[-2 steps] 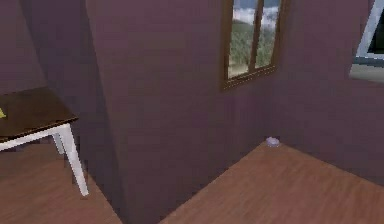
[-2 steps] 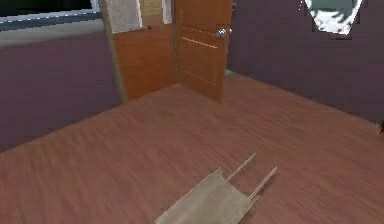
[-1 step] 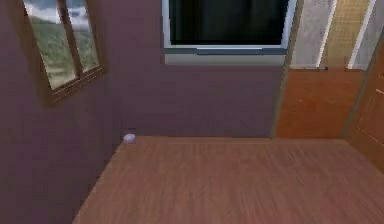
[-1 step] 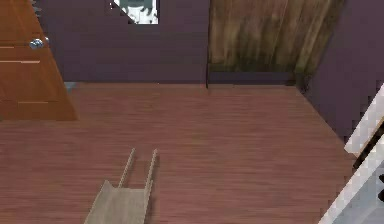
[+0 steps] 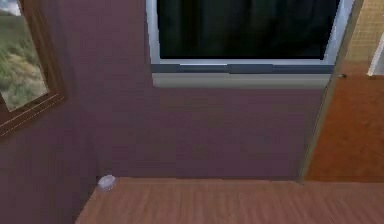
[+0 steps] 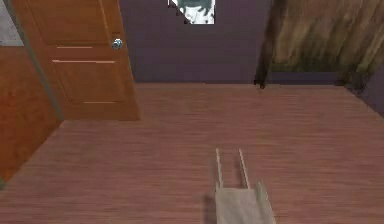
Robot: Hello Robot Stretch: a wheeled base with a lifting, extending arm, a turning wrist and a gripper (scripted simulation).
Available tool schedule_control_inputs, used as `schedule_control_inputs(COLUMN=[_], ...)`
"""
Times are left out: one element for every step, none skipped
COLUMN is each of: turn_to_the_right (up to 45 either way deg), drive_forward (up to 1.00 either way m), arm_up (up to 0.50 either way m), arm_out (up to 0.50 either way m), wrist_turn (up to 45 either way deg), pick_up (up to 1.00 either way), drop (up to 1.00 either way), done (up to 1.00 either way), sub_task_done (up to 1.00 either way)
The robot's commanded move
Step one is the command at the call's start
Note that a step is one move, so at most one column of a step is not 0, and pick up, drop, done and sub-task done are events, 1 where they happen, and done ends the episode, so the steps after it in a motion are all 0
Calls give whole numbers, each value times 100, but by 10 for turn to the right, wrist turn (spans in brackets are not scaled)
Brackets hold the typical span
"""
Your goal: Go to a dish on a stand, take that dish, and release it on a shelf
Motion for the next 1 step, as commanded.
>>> schedule_control_inputs(turn_to_the_right=[330], drive_forward=[0], arm_up=[0], arm_out=[0], wrist_turn=[0], pick_up=[0], drop=[0], done=[0], sub_task_done=[0])
